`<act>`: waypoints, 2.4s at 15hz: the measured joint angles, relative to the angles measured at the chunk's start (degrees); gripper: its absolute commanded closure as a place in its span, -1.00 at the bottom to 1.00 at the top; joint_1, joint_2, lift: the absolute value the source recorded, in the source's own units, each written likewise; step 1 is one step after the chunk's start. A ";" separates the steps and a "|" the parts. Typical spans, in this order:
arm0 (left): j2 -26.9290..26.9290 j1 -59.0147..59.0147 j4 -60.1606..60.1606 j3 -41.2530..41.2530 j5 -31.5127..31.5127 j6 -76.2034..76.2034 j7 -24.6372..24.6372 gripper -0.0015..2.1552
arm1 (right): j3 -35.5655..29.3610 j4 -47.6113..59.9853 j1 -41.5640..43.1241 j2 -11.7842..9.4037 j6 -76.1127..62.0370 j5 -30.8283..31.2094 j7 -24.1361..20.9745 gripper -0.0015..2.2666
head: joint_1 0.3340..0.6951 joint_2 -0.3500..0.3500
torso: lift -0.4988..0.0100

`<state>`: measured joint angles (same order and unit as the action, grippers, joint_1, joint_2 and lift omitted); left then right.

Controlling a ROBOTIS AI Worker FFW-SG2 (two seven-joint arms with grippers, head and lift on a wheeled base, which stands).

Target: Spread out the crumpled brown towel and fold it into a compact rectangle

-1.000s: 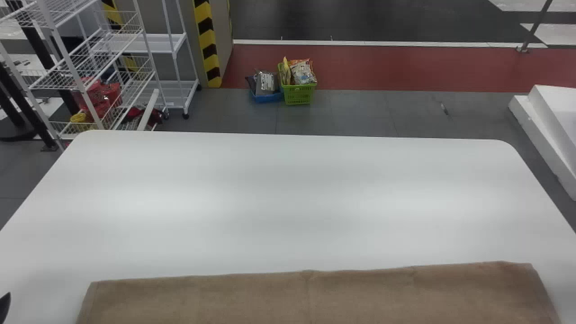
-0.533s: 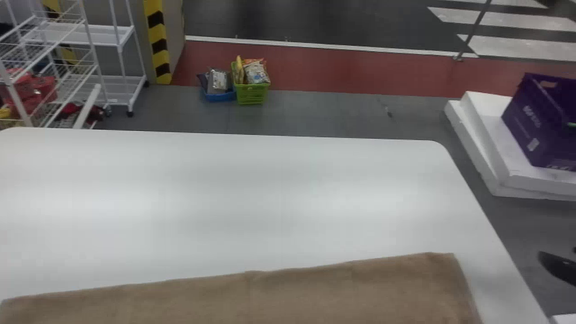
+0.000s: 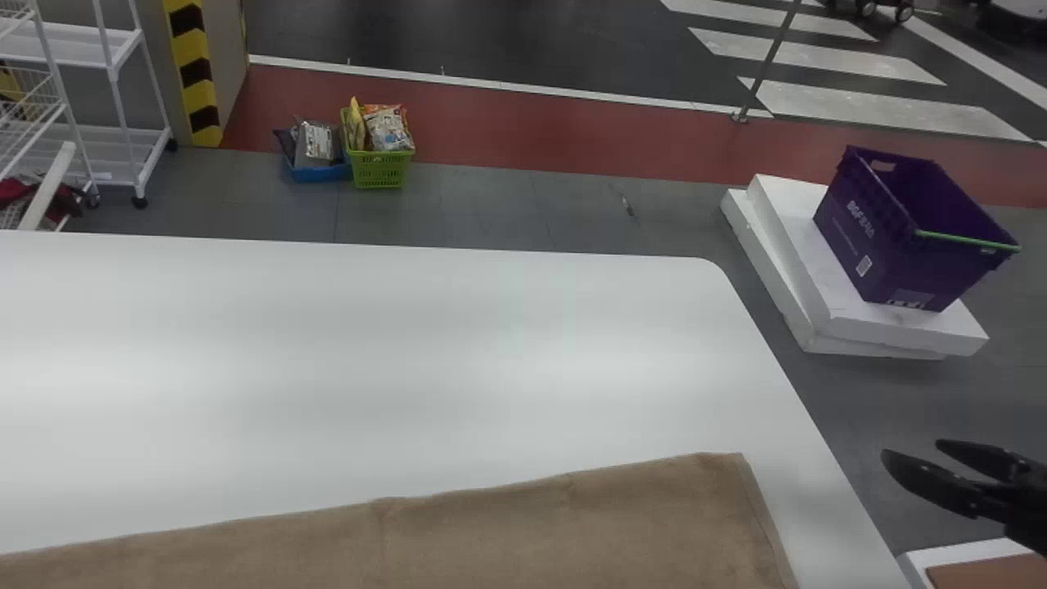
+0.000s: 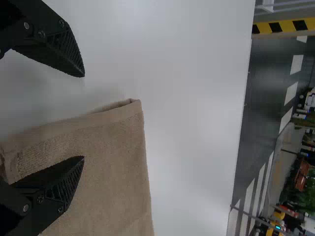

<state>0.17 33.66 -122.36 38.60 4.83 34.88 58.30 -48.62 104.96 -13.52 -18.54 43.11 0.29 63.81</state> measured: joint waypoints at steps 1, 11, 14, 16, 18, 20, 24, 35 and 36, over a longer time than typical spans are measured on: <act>0.00 0.00 0.01 -0.44 0.54 -0.02 -0.03 -0.75 | 0.05 -0.28 -0.05 -0.02 -0.39 -0.02 -0.01 -0.97 | 1.00 -0.77 | 0.46; 0.00 0.00 1.00 -3.16 4.66 0.02 0.74 -0.01 | 0.02 -2.81 -0.12 -0.37 -3.05 -0.35 -0.18 -0.97 | 1.00 -0.87 | 0.46; 0.00 -0.01 1.17 -3.08 4.75 -1.09 1.21 0.26 | 0.25 -3.33 -0.14 -0.41 -3.57 -0.38 -0.27 -0.97 | 1.00 -0.87 | 0.46; 0.00 -0.36 1.18 -2.63 4.83 -2.28 1.06 0.26 | 0.41 -3.83 -0.13 -0.43 -4.15 -0.38 -0.40 -0.97 | 1.00 -0.85 | 0.46; 0.00 -1.58 1.13 -1.78 4.85 -2.81 1.05 0.26 | 0.45 -4.05 -0.13 -0.44 -4.41 -0.38 -0.42 -0.96 | 1.00 -0.80 | 0.46; 0.00 -4.27 1.09 -0.40 5.24 -2.89 1.16 0.26 | 0.42 -4.13 -0.12 -0.44 -4.47 -0.38 -0.43 -0.96 | 1.00 -0.74 | 0.46; 0.00 -8.11 -1.85 1.78 5.12 -0.07 4.02 0.26 | -0.23 -4.15 -1.18 -0.28 -4.70 -0.45 -0.35 -0.95 | 1.00 -0.69 | 0.46; 0.00 1.15 -18.86 -26.55 2.99 11.09 0.13 0.26 | 0.16 -4.21 -2.96 0.83 -6.89 -1.08 -0.35 -0.94 | 1.00 -1.00 | 0.46; 0.00 1.10 -18.59 -29.26 3.23 11.15 -0.32 0.26 | 0.05 -4.20 -3.10 0.84 -6.97 -1.08 -0.35 -0.94 | 1.00 -1.00 | 0.46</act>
<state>0.18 34.76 -140.96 9.33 8.06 46.03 57.99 -48.57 100.77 -16.61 -17.71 36.14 -0.79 63.45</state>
